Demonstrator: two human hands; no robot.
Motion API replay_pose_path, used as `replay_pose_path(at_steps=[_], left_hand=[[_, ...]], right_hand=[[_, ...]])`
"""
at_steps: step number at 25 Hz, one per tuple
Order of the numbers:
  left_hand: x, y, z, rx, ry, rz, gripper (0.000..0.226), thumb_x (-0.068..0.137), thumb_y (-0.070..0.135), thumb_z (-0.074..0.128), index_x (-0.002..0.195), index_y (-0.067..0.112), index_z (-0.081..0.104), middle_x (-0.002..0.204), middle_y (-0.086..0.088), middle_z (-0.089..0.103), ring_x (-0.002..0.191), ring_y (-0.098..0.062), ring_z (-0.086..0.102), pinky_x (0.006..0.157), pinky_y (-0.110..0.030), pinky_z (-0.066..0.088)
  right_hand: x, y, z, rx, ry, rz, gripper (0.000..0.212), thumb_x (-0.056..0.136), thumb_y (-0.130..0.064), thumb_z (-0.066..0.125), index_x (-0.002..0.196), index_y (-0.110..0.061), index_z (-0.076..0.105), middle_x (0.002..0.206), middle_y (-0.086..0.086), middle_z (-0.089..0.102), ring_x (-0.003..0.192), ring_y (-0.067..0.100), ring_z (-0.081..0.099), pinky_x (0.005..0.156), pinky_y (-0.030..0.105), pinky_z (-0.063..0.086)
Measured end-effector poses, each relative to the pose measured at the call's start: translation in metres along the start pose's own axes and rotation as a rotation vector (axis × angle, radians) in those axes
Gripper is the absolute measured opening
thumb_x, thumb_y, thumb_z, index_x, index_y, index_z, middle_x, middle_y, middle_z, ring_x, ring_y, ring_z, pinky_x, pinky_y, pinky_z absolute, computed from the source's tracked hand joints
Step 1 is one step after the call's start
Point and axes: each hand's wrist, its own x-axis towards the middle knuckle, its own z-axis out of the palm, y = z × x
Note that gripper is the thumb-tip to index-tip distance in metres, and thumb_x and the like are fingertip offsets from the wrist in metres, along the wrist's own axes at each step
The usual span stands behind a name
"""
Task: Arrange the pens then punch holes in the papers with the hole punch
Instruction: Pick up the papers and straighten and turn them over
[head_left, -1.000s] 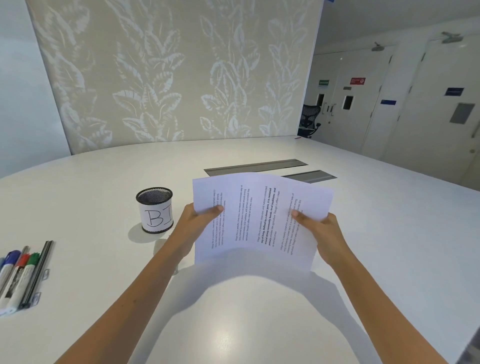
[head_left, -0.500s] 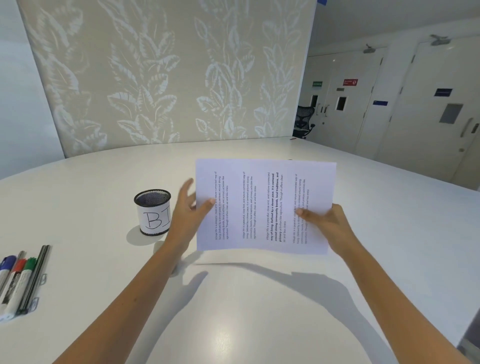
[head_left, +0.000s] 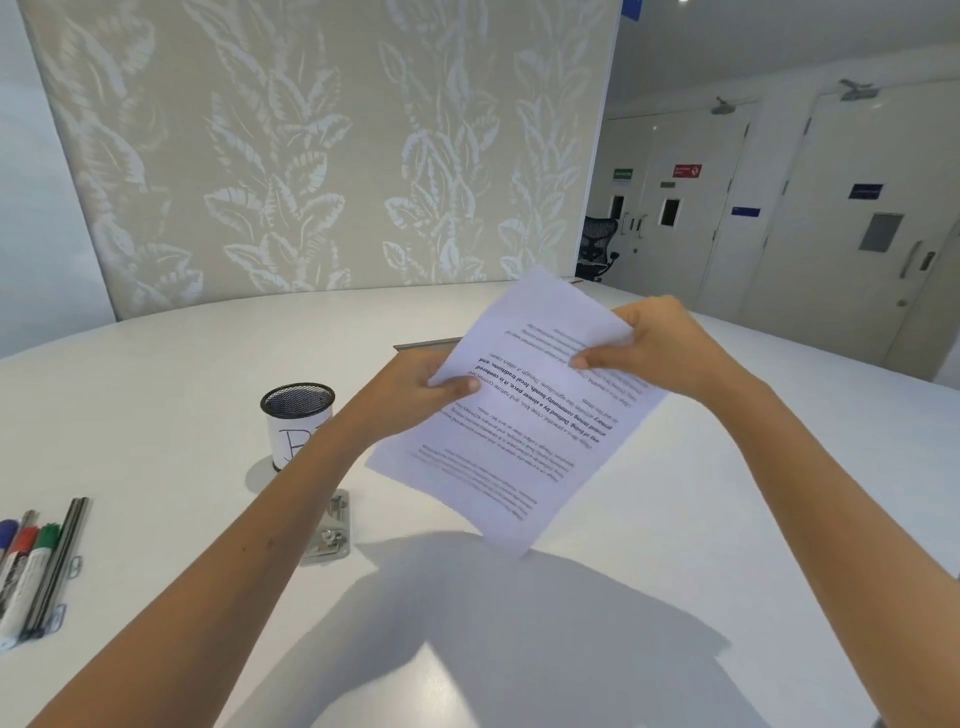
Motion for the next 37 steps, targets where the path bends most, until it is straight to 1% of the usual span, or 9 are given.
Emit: replay_pose_path(at_steps=[3,5,9,12,16,20,27,33,37], left_hand=[[-0.002,-0.007,0.002,-0.183,0.096,-0.059,0.013,0.090,0.033,0.061,0.093,0.027,0.072,0.093,0.007,0.075,0.086,-0.015,0.071,0.078,-0.038,0.056],[-0.005,-0.013,0.000,-0.353,0.160,-0.102,0.021,0.090,0.029,0.061,0.102,0.016,0.072,0.102,-0.002,0.075,0.094,-0.022,0.071,0.085,-0.043,0.055],[-0.008,-0.019,-0.002,-0.660,0.223,-0.099,0.023,0.093,0.020,0.055,0.111,0.014,0.068,0.109,-0.003,0.073,0.097,-0.023,0.069,0.081,-0.038,0.055],[-0.008,-0.018,0.004,-0.762,0.250,-0.133,0.022,0.094,0.019,0.053,0.110,0.014,0.068,0.102,-0.003,0.074,0.089,-0.022,0.071,0.073,-0.035,0.056],[-0.006,-0.018,0.011,-0.801,0.244,-0.188,0.022,0.094,0.021,0.053,0.111,0.012,0.065,0.095,0.000,0.076,0.082,-0.020,0.072,0.066,-0.032,0.057],[-0.004,-0.019,0.015,-0.819,0.222,-0.203,0.022,0.093,0.019,0.054,0.111,0.013,0.065,0.098,0.000,0.075,0.085,-0.021,0.071,0.066,-0.033,0.057],[-0.007,-0.013,0.022,-0.795,0.089,-0.129,0.029,0.095,0.018,0.052,0.121,0.011,0.061,0.123,-0.010,0.066,0.111,-0.027,0.064,0.090,-0.041,0.053],[-0.018,-0.018,0.022,-0.825,0.079,-0.183,0.028,0.094,0.018,0.053,0.120,0.016,0.062,0.121,-0.005,0.068,0.112,-0.024,0.063,0.086,-0.038,0.052],[-0.014,-0.014,0.019,-0.827,0.108,-0.165,0.030,0.091,0.015,0.056,0.121,0.012,0.062,0.122,-0.011,0.066,0.112,-0.030,0.062,0.093,-0.046,0.051]], right_hand=[[0.007,0.002,-0.018,-0.058,0.251,-0.070,0.030,0.076,-0.039,0.073,0.083,-0.010,0.073,0.076,0.010,0.073,0.064,0.017,0.064,0.065,0.031,0.050],[0.007,0.007,-0.030,0.164,0.385,-0.047,0.024,0.079,-0.037,0.072,0.088,-0.015,0.072,0.076,0.005,0.074,0.063,0.014,0.066,0.065,0.028,0.053],[-0.003,0.015,-0.008,0.847,0.233,0.070,0.039,0.080,-0.031,0.068,0.115,-0.020,0.057,0.082,0.000,0.074,0.066,0.015,0.071,0.060,0.023,0.056],[-0.003,0.025,0.037,0.934,0.230,0.178,0.045,0.079,-0.027,0.069,0.120,-0.020,0.052,0.093,-0.002,0.063,0.068,0.011,0.066,0.059,0.024,0.051],[-0.004,0.040,0.074,0.987,0.159,0.312,0.073,0.061,-0.054,0.078,0.119,-0.017,0.056,0.108,-0.003,0.065,0.097,0.015,0.065,0.080,0.032,0.048],[-0.009,0.044,0.092,1.247,-0.017,0.312,0.042,0.079,-0.023,0.070,0.118,-0.010,0.063,0.116,0.005,0.070,0.107,0.024,0.066,0.088,0.038,0.055],[-0.014,0.021,0.099,1.126,0.173,0.208,0.022,0.086,-0.017,0.066,0.106,-0.010,0.069,0.106,0.009,0.073,0.097,0.030,0.069,0.085,0.044,0.055],[-0.025,0.019,0.112,1.140,0.134,0.281,0.026,0.081,-0.020,0.071,0.105,-0.009,0.071,0.106,0.010,0.073,0.097,0.030,0.069,0.088,0.050,0.054],[-0.019,0.010,0.106,1.183,0.178,0.253,0.022,0.082,-0.016,0.070,0.102,-0.006,0.071,0.101,0.010,0.075,0.092,0.028,0.071,0.080,0.043,0.058]])
